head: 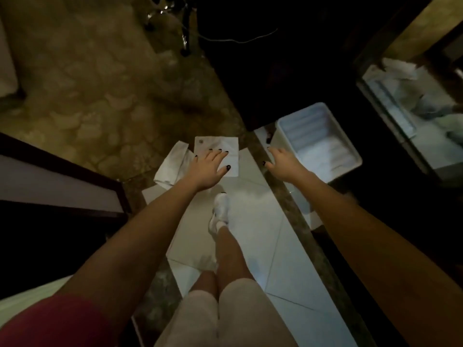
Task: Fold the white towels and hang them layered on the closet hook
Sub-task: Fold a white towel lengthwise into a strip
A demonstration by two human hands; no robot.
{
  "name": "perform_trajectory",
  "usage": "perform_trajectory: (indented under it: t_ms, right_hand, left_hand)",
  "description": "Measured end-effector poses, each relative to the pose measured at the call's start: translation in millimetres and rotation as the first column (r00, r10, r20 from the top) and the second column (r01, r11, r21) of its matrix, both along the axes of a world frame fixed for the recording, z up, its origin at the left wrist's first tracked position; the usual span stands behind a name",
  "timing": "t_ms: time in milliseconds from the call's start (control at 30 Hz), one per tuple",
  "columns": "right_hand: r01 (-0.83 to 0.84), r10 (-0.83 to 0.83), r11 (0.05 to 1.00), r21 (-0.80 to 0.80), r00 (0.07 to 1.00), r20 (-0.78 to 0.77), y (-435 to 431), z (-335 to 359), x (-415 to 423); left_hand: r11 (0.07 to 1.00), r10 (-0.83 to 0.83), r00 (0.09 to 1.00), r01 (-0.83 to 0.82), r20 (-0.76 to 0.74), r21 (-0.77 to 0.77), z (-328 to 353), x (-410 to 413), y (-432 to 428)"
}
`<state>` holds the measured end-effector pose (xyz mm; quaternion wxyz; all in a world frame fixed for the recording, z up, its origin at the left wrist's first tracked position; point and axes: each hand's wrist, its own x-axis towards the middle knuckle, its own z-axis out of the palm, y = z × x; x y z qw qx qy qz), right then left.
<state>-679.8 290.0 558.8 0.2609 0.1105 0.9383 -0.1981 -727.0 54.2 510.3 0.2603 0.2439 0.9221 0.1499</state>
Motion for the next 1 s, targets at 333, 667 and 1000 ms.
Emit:
perform_trajectory:
  t_ms: [333, 667, 1000]
  right_hand:
    - [0.11, -0.087, 0.989, -0.097, 0.973, 0.213, -9.1, -256.7, -131.0]
    - [0.282, -0.244, 0.954, -0.096, 0.925, 0.292, -0.3, -461.5, -248.2]
    - [0.284, -0.277, 0.933, -0.219, 0.959, 0.066, -4.5, -622.6, -356.3]
  left_hand:
    - [0.99, 0.136, 0.984, -0.131, 0.111, -0.049, -232.8, -155.8, -21.1]
    - [0.979, 0.204, 0.96, -0.197, 0.191, -0.056, -425.6, -264.9, -7.0]
    - [0.963, 0.268, 0.955, -0.263, 0.129, -0.057, -577.9, -381.9, 1.4]
